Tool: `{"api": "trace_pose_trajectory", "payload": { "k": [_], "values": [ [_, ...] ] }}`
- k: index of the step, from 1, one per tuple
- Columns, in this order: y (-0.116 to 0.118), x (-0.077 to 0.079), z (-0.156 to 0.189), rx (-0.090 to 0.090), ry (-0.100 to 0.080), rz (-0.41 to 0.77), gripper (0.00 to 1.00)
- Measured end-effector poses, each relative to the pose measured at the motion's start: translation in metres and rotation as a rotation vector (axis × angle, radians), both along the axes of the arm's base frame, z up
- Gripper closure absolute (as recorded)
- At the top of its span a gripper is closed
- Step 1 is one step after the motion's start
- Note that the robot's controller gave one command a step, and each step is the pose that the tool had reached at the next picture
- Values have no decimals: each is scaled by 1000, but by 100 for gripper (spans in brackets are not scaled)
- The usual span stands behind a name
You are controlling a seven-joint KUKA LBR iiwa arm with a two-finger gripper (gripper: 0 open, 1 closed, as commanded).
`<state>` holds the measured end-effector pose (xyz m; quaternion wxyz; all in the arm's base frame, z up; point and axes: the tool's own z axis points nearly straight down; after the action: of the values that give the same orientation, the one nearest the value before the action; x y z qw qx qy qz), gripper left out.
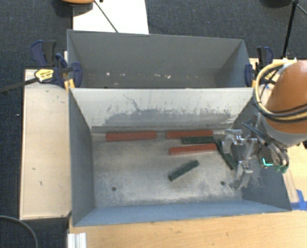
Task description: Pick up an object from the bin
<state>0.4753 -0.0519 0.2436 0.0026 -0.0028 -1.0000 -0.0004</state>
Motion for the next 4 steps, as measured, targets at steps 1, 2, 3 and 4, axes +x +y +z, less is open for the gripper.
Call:
{"api": "trace_pose_trajectory", "payload": {
  "k": [1, 2, 3, 4],
  "values": [
    [0, 1, 3, -1, -7, 2, 0],
    [16, 67, -60, -2, -18, 45, 0],
    [4, 70, -131, -1, -12, 200, 0],
    [39, 81, -162, -1, -6, 201, 0]
  ]
}}
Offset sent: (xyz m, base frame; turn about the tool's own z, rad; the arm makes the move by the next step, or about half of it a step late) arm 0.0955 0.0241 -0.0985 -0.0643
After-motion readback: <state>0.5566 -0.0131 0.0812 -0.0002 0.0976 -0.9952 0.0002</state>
